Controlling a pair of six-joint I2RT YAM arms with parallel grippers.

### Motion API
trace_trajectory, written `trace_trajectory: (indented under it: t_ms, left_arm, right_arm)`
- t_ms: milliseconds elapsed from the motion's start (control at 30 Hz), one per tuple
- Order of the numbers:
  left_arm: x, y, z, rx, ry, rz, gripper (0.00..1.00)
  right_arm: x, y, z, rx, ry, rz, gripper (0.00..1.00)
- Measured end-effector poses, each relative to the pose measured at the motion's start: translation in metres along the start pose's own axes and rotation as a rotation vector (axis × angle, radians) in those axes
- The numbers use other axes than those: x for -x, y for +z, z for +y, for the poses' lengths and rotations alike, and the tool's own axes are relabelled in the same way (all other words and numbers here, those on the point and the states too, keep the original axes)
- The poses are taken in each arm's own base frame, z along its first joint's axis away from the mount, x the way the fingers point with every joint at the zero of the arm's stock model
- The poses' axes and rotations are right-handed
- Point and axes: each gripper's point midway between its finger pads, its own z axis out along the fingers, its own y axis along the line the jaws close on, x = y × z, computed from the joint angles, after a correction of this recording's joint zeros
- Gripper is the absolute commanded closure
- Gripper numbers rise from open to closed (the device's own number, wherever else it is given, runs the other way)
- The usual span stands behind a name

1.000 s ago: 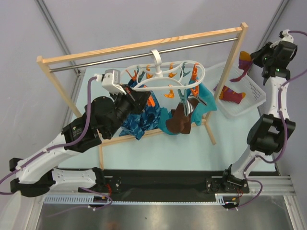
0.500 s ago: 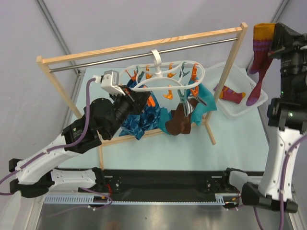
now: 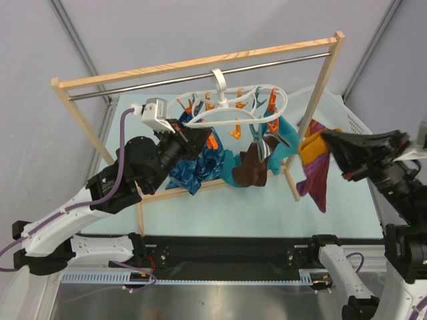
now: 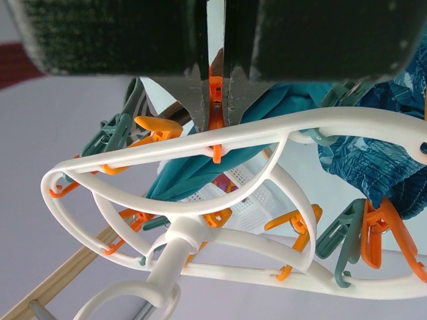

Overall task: Clip the socks to the hanger
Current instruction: Clamp the sock onto the hanger.

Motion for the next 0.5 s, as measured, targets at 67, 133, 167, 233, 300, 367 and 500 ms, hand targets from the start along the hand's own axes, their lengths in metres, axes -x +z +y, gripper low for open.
trace_trajectory:
  t_ms: [67,133,167,233,300,367,500]
  left_arm:
    - [0.000,0.000,-0.001,-0.005,-0.001,0.002,1.00]
    - [0.000,0.000,-0.001,-0.007,-0.003,0.001,1.00]
    - [-0.001,0.000,-0.001,-0.007,-0.002,0.002,1.00]
    - [-0.001,0.000,-0.001,-0.007,-0.003,0.002,1.00]
    - [-0.001,0.000,-0.002,-0.008,-0.005,0.002,1.00]
    - [-0.001,0.000,-0.002,-0.009,-0.009,0.003,1.00]
    - [-0.001,0.000,-0.003,-0.012,-0.022,0.005,1.00]
  right_arm:
    - [-0.021,-0.004,0.022,0.137,0.096,0.054,1.00]
    - [-0.056,-0.006,0.039,0.274,0.247,0.148,1.00]
    - [-0.074,-0.005,0.045,0.333,0.325,0.208,1.00]
    - [-0.113,-0.002,0.057,0.447,0.481,0.364,1.00]
    - [-0.141,0.005,0.072,0.536,0.577,0.508,1.00]
    - [-0.163,0.007,0.101,0.635,0.627,0.647,1.00]
    - [-0.209,0.006,0.165,0.728,0.582,0.855,1.00]
